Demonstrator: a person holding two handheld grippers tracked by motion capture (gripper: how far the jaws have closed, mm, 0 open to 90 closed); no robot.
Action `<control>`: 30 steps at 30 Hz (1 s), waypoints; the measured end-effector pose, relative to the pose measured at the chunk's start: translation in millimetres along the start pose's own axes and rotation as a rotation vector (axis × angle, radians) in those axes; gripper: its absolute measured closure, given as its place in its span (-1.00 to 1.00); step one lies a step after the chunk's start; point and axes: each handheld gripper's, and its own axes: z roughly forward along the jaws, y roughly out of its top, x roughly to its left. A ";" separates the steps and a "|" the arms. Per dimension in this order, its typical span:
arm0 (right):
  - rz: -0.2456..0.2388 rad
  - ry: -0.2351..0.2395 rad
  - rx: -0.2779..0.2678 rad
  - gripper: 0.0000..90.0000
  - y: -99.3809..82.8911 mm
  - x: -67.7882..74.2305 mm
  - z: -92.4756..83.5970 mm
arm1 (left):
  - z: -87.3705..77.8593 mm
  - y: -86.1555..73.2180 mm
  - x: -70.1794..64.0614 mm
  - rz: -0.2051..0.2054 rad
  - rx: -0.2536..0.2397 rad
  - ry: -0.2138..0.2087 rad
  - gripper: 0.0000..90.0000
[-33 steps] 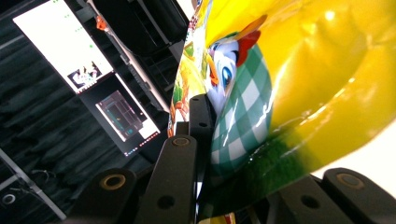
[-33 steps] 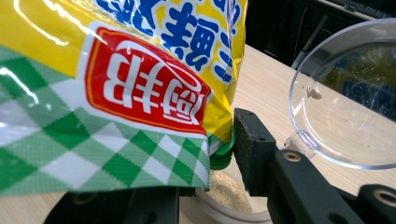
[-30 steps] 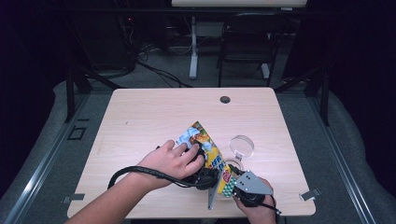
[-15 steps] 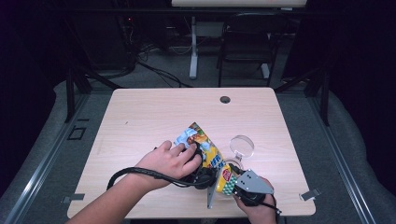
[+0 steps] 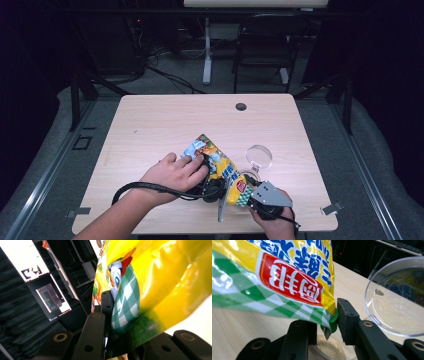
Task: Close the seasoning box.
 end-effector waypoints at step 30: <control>-0.023 -0.008 -0.005 0.50 -2.6 0.6 1.4 | 12.3 -12.0 -23.6 -0.209 -0.085 -0.062 0.95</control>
